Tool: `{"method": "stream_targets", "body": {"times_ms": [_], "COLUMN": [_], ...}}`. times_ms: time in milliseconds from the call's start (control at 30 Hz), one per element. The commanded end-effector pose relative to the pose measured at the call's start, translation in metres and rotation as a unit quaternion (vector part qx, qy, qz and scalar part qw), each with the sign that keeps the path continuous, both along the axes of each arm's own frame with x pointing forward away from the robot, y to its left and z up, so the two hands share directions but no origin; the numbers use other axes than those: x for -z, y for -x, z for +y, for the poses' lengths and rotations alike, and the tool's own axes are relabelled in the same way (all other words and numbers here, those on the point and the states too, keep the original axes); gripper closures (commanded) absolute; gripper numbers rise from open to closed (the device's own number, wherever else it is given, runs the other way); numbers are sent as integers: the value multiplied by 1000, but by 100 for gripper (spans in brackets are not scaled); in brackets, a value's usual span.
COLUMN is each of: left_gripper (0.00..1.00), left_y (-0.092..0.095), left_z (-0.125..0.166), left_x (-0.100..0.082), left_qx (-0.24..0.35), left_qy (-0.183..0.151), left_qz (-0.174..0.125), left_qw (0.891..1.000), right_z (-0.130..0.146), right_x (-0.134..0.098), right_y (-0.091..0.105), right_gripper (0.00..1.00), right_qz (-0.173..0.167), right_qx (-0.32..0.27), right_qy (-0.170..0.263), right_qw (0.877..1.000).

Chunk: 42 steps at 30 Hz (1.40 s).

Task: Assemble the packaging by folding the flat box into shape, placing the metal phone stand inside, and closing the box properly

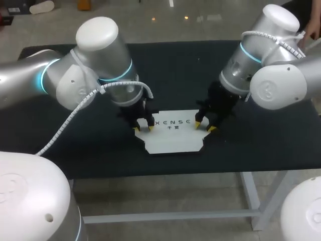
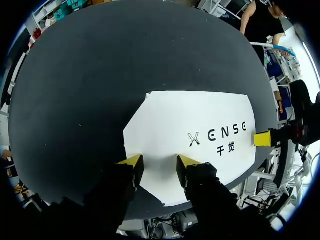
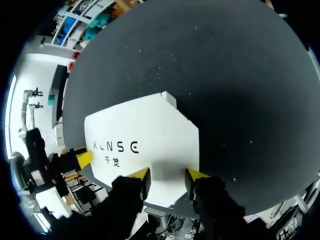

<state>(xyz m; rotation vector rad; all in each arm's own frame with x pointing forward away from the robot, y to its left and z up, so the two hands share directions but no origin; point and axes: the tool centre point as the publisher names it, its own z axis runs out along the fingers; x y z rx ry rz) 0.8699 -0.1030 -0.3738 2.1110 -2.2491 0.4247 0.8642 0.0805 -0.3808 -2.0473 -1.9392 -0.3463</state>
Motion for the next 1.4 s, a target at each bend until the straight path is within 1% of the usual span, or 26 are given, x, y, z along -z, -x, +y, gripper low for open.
{"method": "stream_targets", "body": {"times_ms": [33, 300, 533, 733, 967, 1200, 1400], "left_gripper": [54, 54, 54, 52, 52, 53, 53], "left_y": [4, 6, 6, 5, 4, 4, 3], "left_z": [5, 4, 3, 2, 0, 0, -4], "left_x": [5, 7, 8, 9, 10, 10, 10], "left_qx": [2, 5, 6, 5, 1, -1, 1], "left_qy": [11, 27, 44, 63, 80, 101, 110], "left_qz": [-3, -2, -5, -9, -11, -13, -12], "left_qw": [1000, 1000, 999, 998, 997, 995, 994], "right_z": [3, 4, 4, 3, 3, 1, 4], "right_x": [3, 6, 6, 8, 13, 12, 11], "right_y": [0, -1, 0, 1, 0, 1, 1], "right_gripper": [53, 52, 52, 52, 53, 53, 53], "right_qz": [-3, -7, -19, -30, -32, -40, -46], "right_qx": [1, 4, 8, 15, 21, 25, 21], "right_qy": [1, -5, -12, -25, -35, -48, -66], "right_qw": [1000, 1000, 1000, 999, 999, 998, 997]}}
